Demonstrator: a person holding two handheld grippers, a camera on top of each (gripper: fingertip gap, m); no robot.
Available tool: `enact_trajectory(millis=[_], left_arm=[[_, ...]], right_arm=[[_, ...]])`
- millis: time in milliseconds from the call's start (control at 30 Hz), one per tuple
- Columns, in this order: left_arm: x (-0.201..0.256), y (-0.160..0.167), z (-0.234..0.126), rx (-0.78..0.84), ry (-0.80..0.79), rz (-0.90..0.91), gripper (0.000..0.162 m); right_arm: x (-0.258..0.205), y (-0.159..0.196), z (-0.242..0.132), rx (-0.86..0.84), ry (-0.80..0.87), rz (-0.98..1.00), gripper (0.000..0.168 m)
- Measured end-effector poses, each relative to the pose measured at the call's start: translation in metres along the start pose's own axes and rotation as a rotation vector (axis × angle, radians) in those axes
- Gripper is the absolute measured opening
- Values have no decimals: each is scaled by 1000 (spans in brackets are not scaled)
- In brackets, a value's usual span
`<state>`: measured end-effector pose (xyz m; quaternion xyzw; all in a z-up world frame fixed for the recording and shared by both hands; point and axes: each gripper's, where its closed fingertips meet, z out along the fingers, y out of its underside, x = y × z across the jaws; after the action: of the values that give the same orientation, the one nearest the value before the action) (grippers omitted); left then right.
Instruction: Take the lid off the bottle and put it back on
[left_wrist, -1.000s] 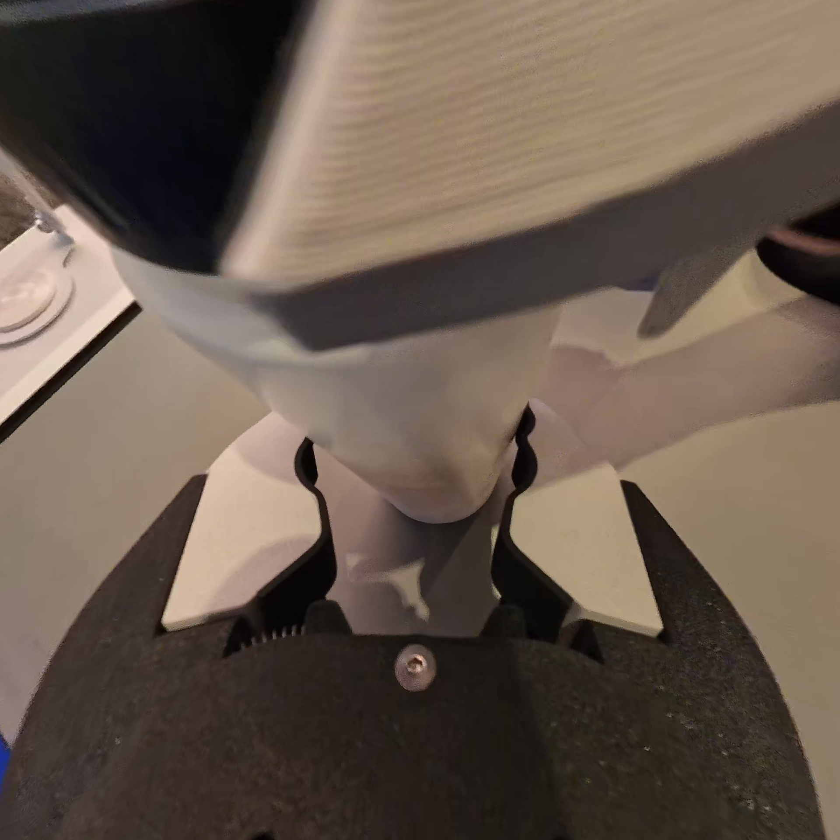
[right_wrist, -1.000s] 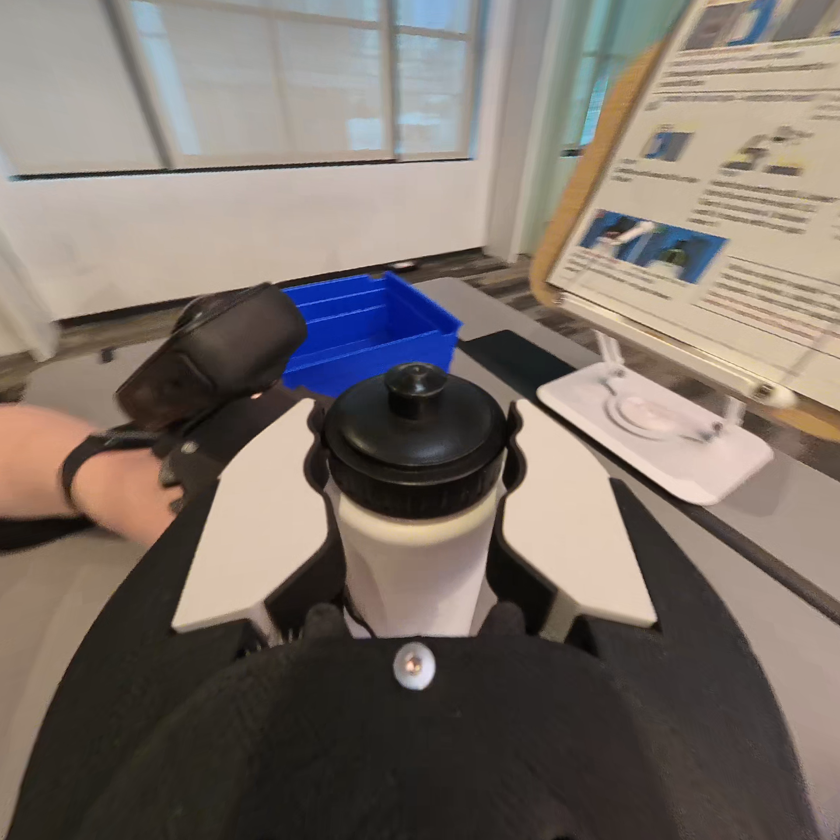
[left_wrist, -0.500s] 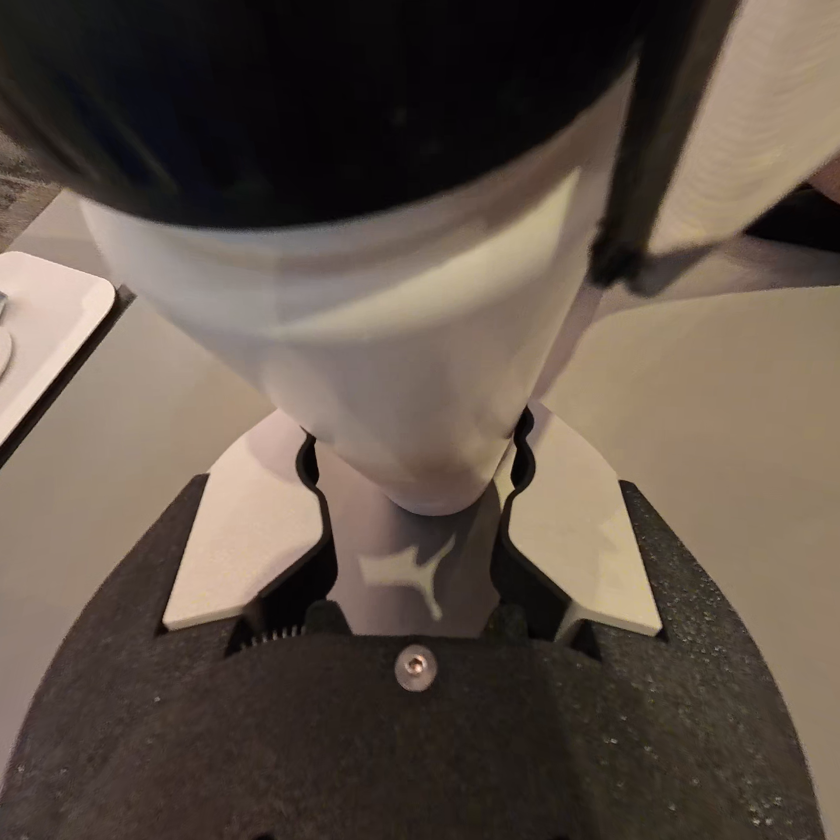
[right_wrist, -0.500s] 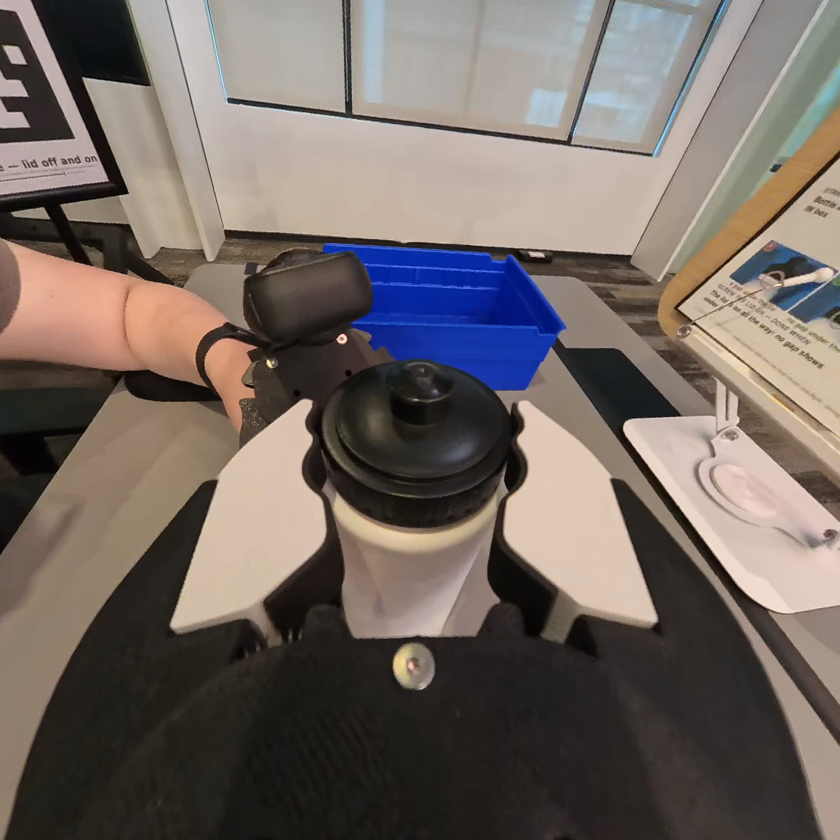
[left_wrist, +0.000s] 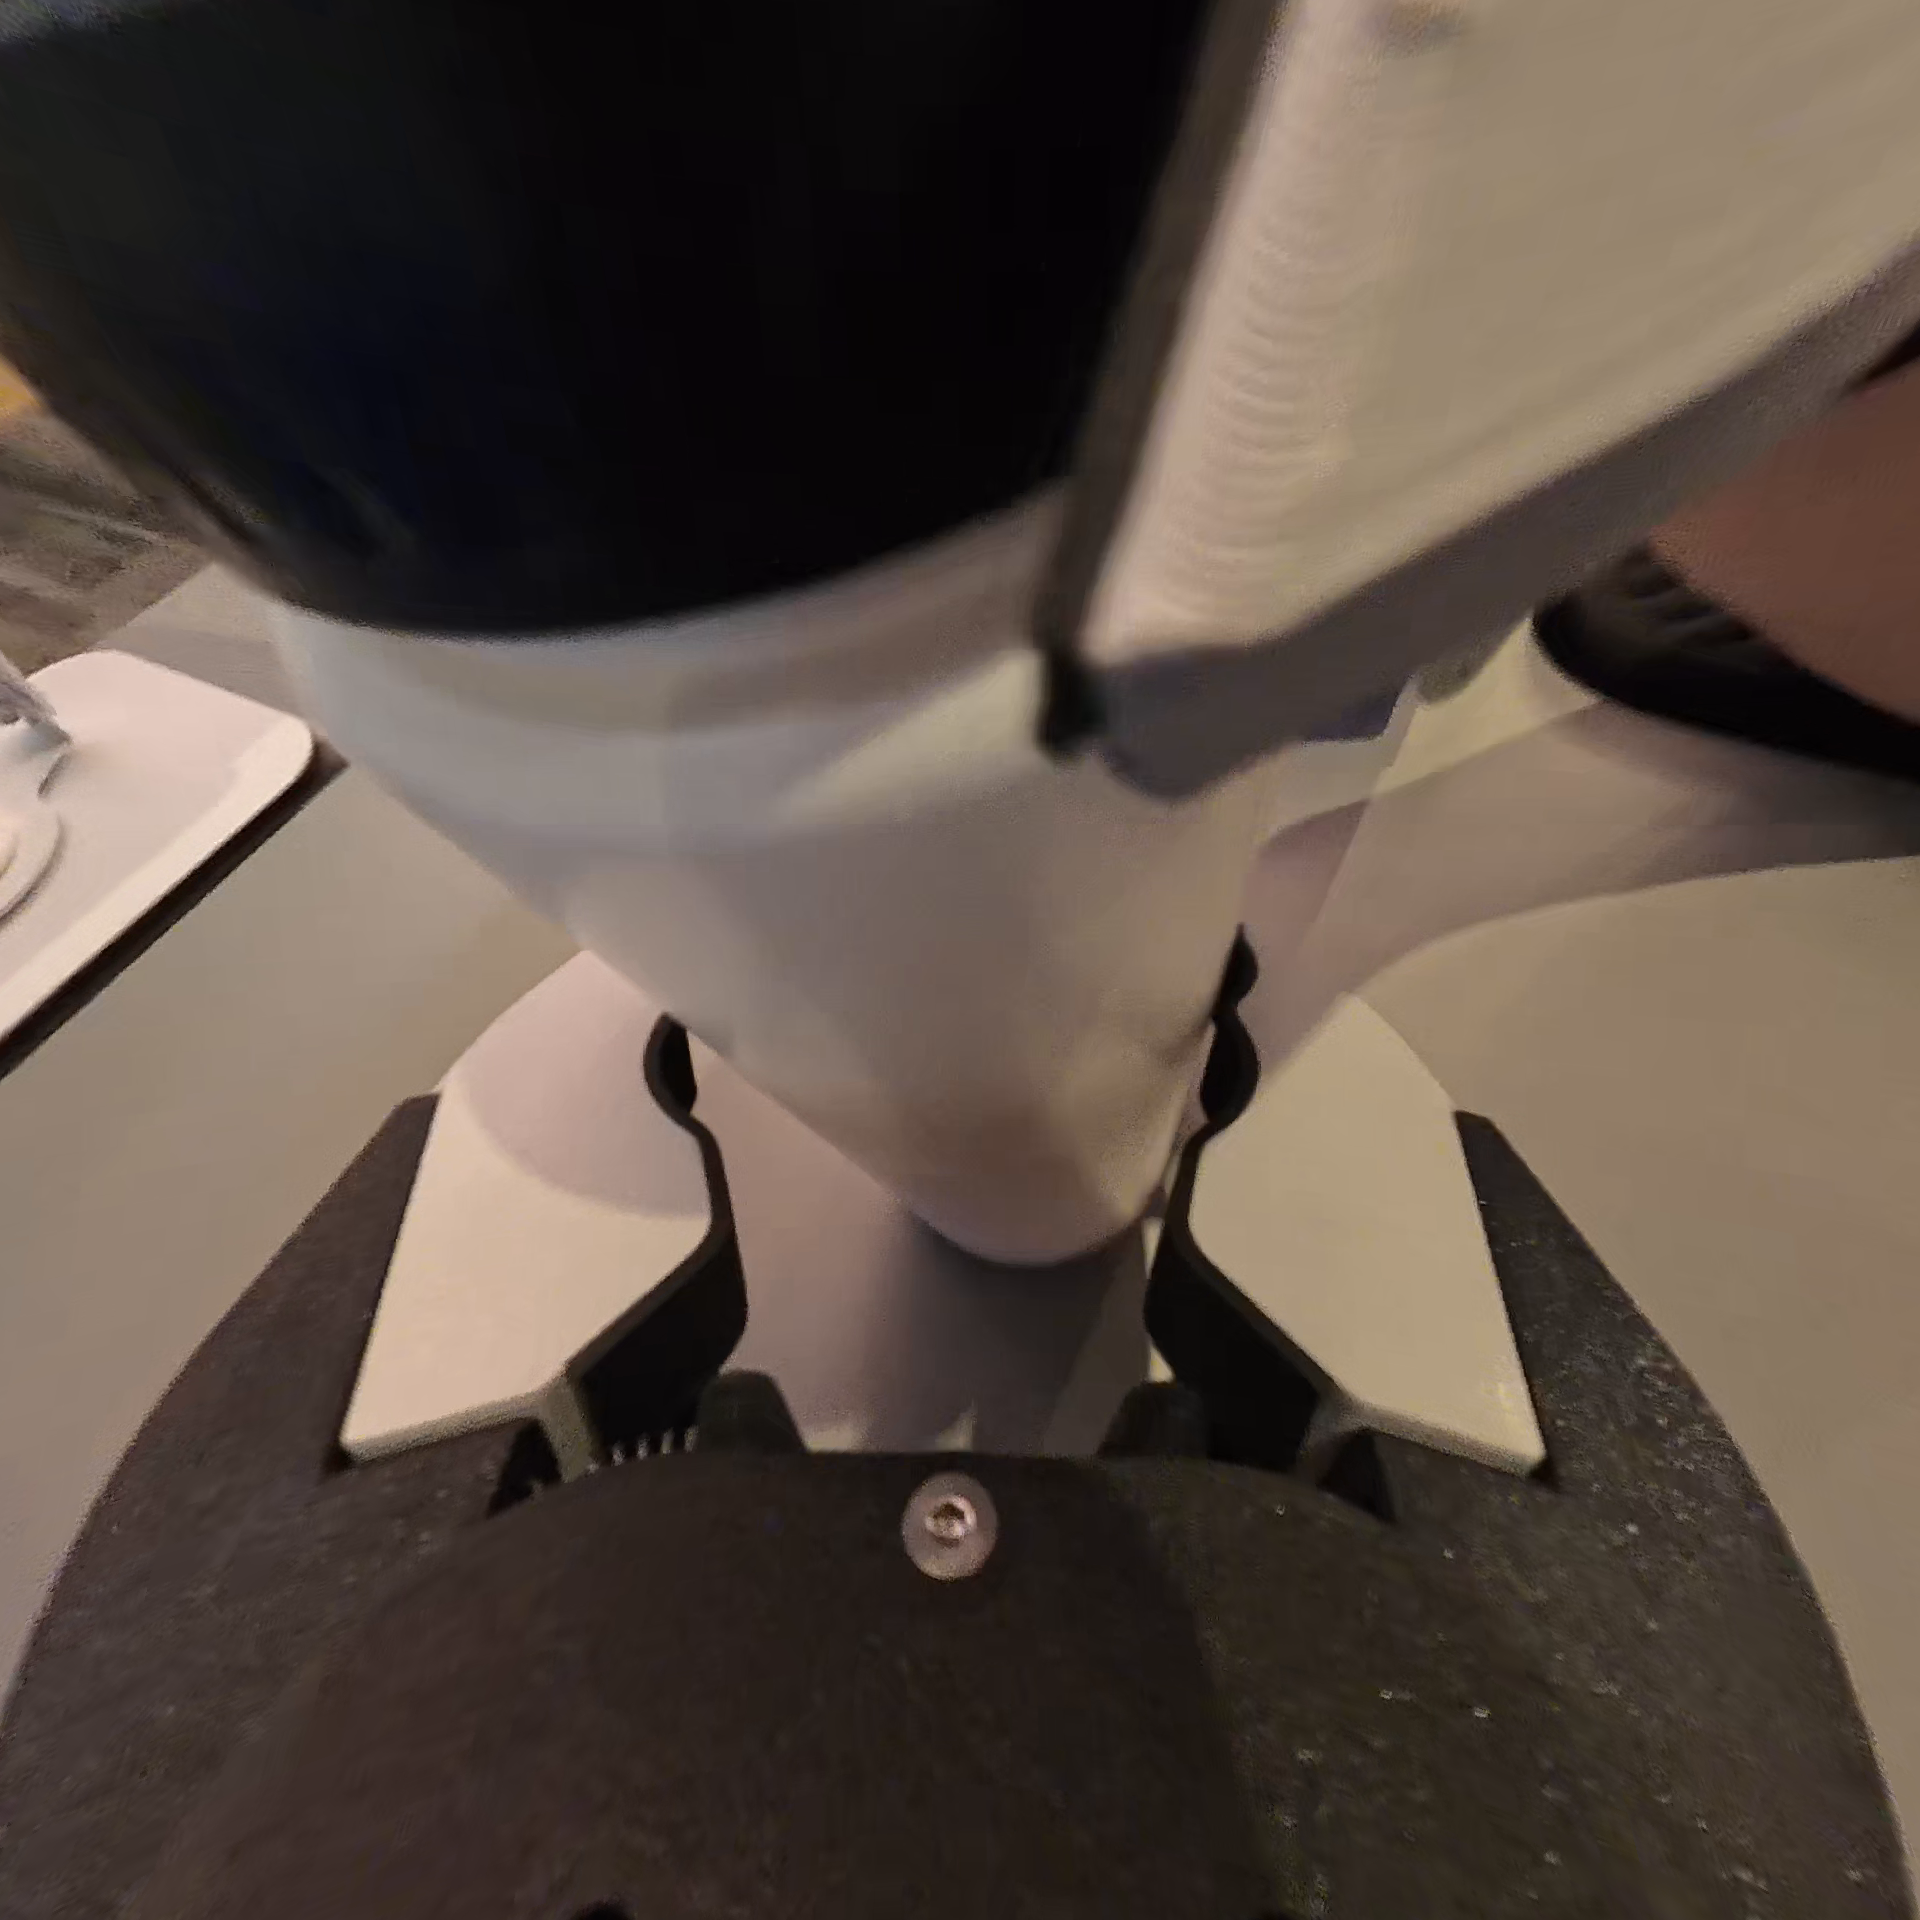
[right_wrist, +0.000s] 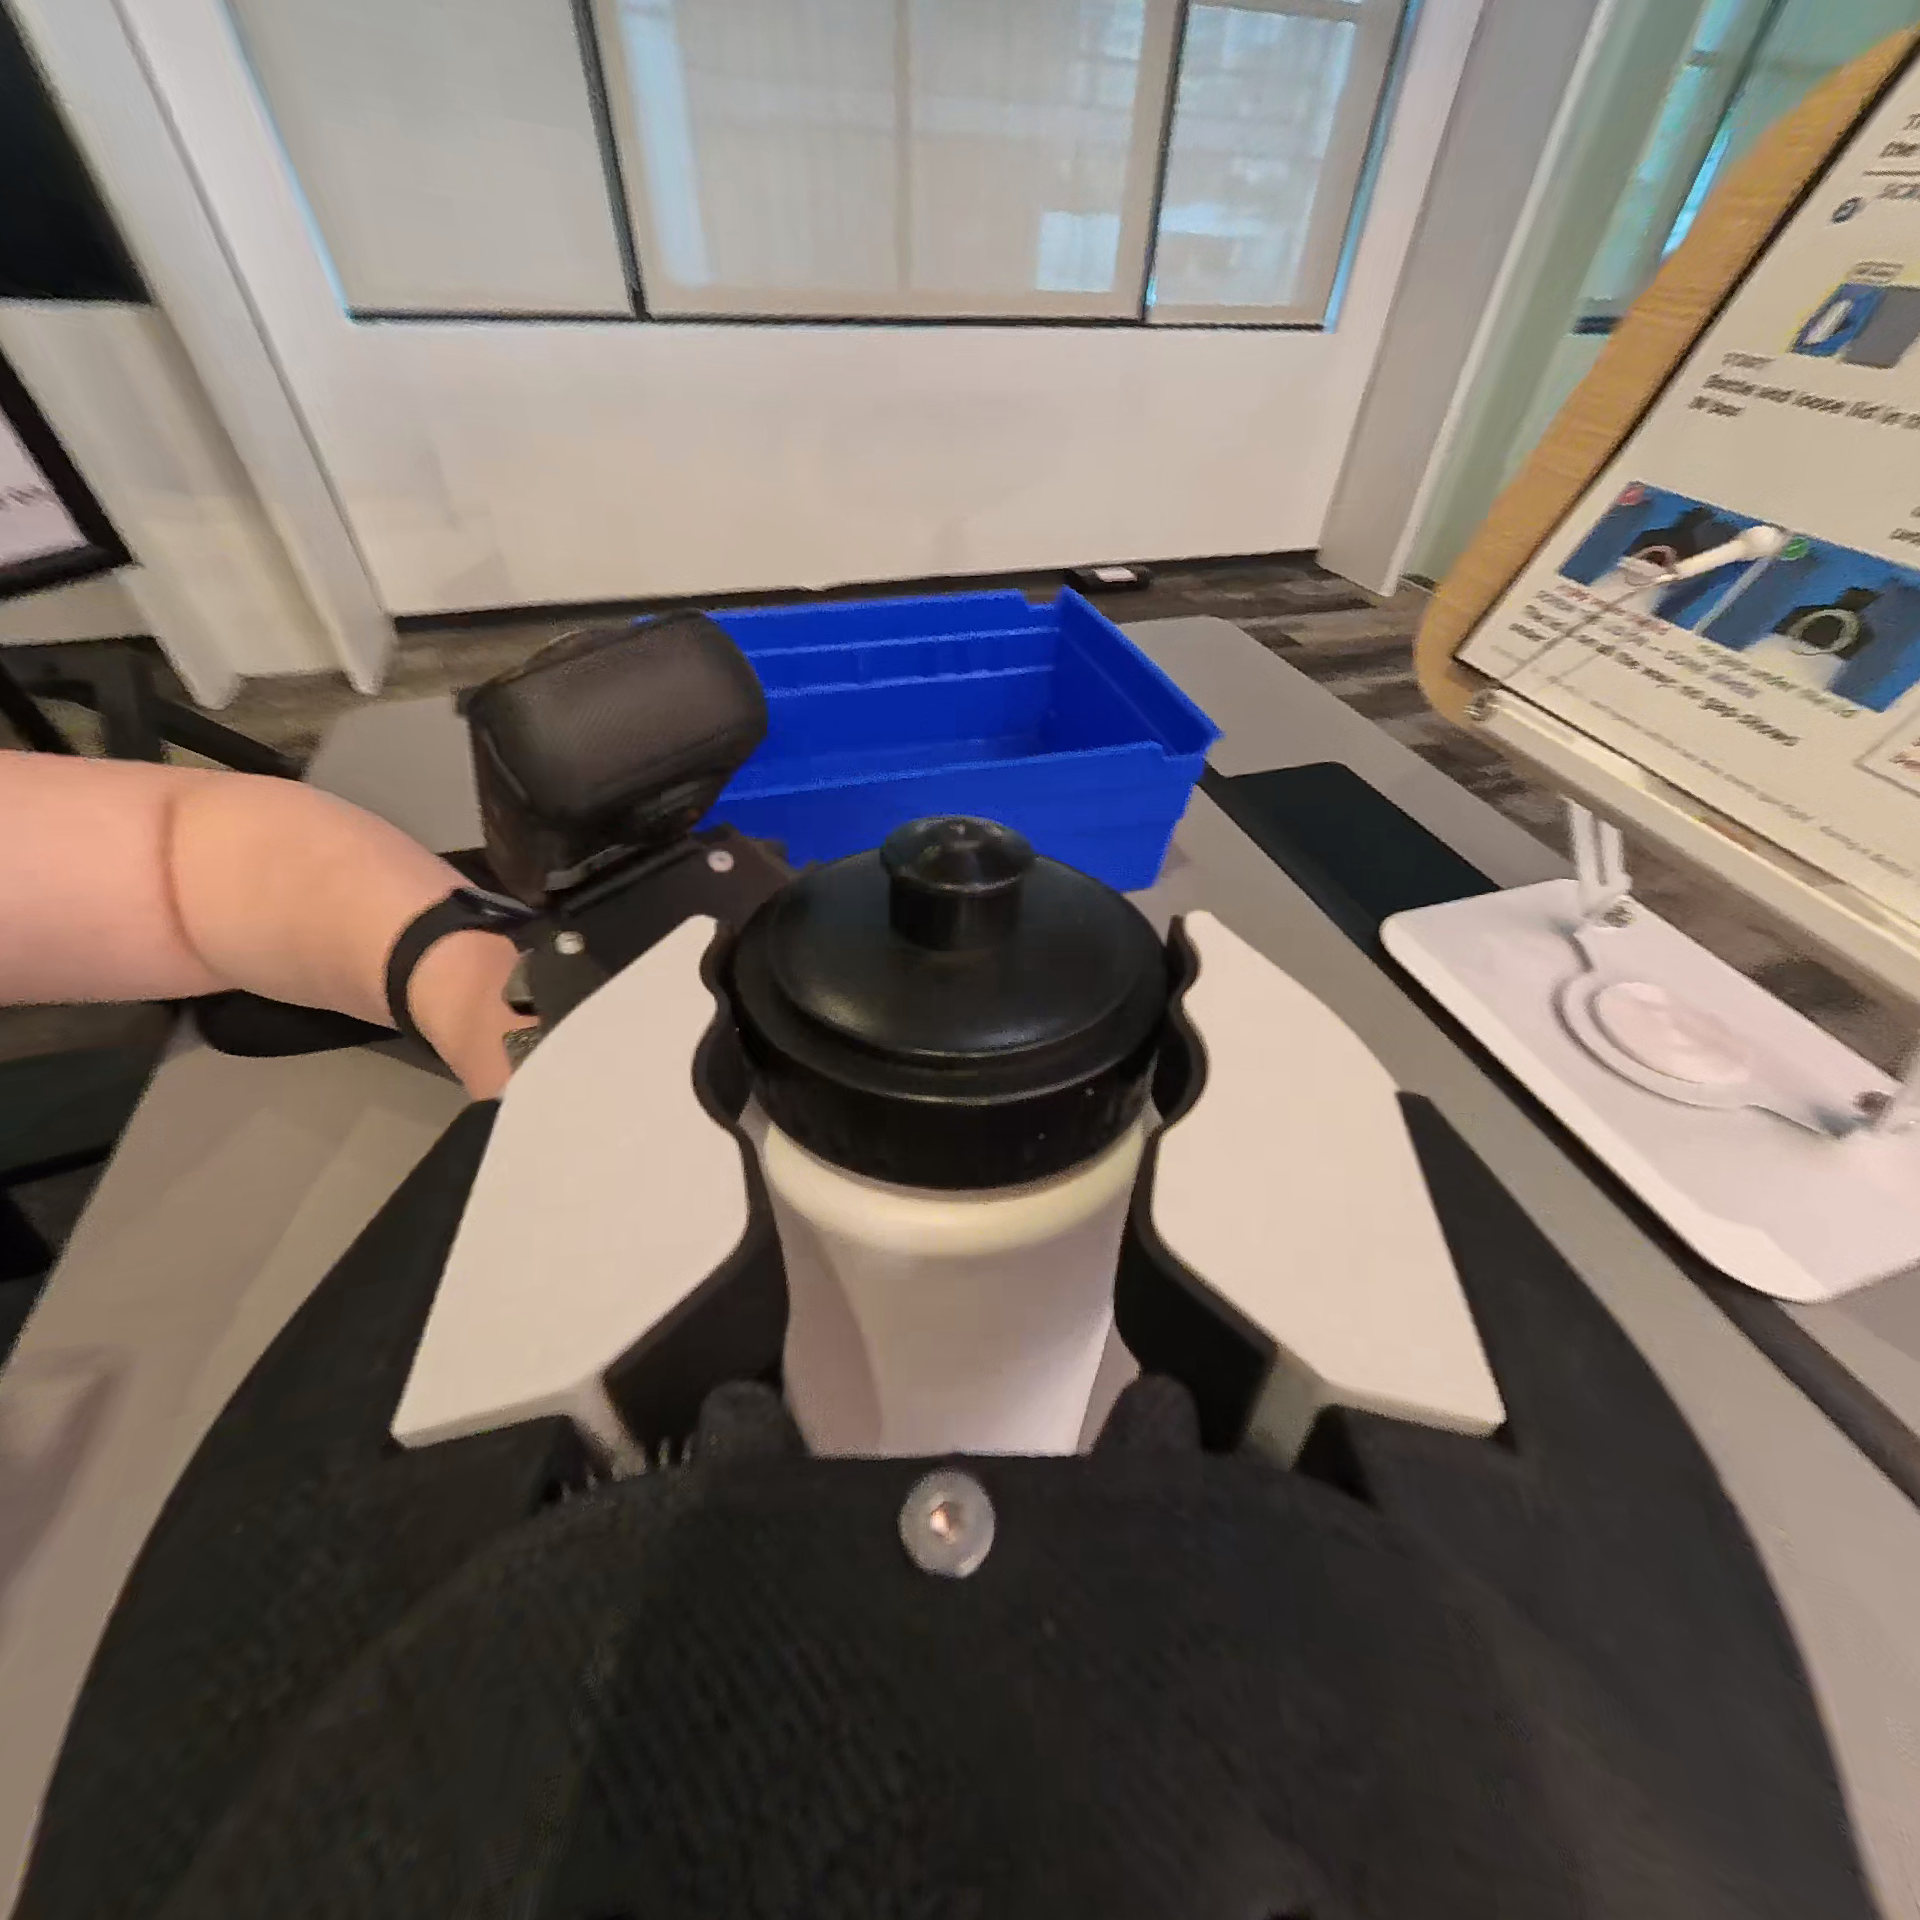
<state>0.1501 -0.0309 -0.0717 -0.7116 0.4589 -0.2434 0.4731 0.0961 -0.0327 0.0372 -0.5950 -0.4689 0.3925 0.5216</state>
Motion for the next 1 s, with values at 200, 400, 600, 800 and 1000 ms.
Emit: enact_trajectory(millis=[200, 400, 600, 800, 1000], left_arm=[[-3, -19, -9, 140, -2, -33, 104], [4, -18, -7, 103, 25, 9, 103], [7, -18, -6, 93, 49, 18, 103], [8, -17, -6, 81, 57, 16, 103], [6, -16, -6, 61, 55, -5, 103]], right_arm=[[-11, -1, 4, 57, -77, -12, 79], [-16, -10, -12, 71, -177, -35, 78], [-18, -11, -17, 21, -186, -50, 69], [-18, -5, -15, -26, -165, -85, 75], [-14, -1, -10, -55, -108, -101, 77]])
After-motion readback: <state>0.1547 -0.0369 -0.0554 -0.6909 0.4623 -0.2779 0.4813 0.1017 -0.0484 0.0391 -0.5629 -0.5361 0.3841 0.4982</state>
